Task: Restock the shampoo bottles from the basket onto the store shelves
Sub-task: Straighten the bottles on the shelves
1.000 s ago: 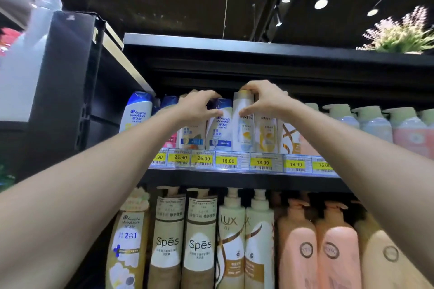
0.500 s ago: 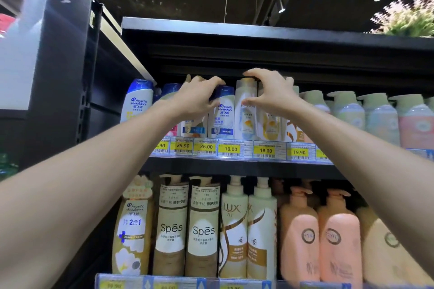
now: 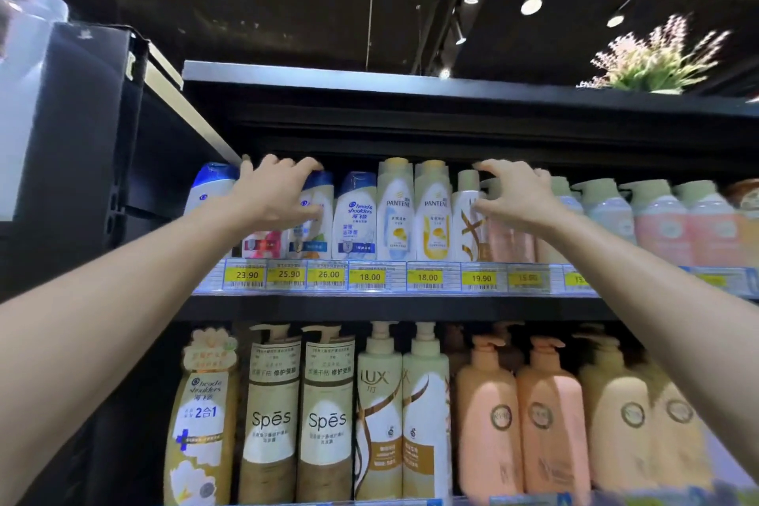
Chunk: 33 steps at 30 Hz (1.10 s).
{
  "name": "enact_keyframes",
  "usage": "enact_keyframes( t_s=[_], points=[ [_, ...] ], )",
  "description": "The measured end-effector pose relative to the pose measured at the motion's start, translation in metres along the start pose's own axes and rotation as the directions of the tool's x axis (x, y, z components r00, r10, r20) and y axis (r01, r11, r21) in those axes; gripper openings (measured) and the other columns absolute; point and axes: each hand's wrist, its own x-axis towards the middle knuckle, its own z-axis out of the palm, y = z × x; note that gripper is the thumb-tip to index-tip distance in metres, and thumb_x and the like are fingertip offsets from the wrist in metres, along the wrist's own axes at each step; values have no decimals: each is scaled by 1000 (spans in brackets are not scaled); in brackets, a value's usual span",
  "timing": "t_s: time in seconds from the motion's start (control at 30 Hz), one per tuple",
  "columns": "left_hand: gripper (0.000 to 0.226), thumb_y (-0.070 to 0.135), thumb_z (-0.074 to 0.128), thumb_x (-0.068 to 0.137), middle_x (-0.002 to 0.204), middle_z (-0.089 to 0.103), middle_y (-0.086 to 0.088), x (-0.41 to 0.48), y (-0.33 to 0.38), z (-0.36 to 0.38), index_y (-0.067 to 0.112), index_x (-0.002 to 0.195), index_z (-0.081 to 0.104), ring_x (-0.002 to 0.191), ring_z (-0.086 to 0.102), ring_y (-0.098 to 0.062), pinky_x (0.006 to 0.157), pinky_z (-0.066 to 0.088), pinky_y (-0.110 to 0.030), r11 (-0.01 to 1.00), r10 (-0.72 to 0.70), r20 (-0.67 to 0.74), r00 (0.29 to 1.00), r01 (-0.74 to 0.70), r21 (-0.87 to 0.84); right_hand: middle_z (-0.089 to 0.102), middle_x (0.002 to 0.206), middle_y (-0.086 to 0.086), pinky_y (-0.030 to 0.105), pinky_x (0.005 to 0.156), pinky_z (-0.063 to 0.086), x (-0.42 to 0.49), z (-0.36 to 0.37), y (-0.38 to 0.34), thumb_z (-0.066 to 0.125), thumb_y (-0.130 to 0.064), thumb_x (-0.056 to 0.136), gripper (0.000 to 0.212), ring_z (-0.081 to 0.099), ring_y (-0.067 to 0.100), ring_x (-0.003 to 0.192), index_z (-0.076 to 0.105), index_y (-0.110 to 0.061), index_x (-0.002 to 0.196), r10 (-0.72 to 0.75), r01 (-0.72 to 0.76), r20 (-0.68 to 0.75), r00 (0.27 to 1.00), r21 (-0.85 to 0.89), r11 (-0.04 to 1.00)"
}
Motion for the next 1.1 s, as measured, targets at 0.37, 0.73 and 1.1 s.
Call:
enact_keyframes(
  t_s=[0.37,0.73,1.1],
  points=[
    [73,53,59,89,139,51,-6,-8,-2,3,30,152,30,131,41,-30,101,40,-51,1000,5,-72,997,-7,-20,58,132,3,46,107,30,11,9,-11,69,-27,80,56,51,29,122,51,-25,133,-36,35,29,999,58,998],
    [55,44,48,92,126,59,-10,-8,-36,-16,20,143,45,124,44,-32,107,28,-51,991,-43,-29,999,46,128,56,132,4,36,104,41,-27,20,-66,63,-9,77,58,51,23,123,53,-16,134,-172,308,-413,894,288,907],
    [73,60,56,89,70,53,6,-15,-35,-20,22,145,32,115,57,-34,115,9,-63,991,-47,113,993,32,126,57,130,2,42,105,41,-58,66,-134,64,-14,83,49,50,23,124,55,-16,131,-215,300,-275,937,318,899]
  ],
)
